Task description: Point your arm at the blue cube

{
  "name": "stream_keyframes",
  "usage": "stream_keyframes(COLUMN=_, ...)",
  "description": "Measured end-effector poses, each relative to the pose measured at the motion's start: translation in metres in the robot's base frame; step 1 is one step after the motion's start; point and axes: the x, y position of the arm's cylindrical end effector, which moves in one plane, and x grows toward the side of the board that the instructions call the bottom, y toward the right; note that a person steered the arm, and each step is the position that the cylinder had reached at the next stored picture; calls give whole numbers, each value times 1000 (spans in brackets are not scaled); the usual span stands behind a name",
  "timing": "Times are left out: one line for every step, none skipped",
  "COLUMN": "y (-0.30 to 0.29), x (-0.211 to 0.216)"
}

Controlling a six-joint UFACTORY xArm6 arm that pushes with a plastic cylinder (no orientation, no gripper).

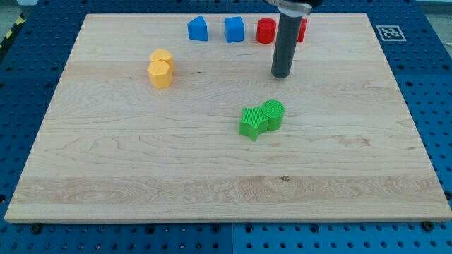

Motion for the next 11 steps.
stream_keyframes(y=-21, x=-11)
stream_keyframes(y=-76, x=-26)
stream_keyframes(y=-136, x=-44)
stream_keyframes(y=-205, x=-67)
stream_keyframes(y=-253, x=-116)
stream_keyframes(y=-230, x=-163)
stream_keyframes(y=-218, x=-164)
stream_keyframes(y=-183, x=-164)
stream_keyframes(y=-138, x=-164)
stream_keyframes(y=-90, x=-163)
stream_keyframes(y=-86, x=-163)
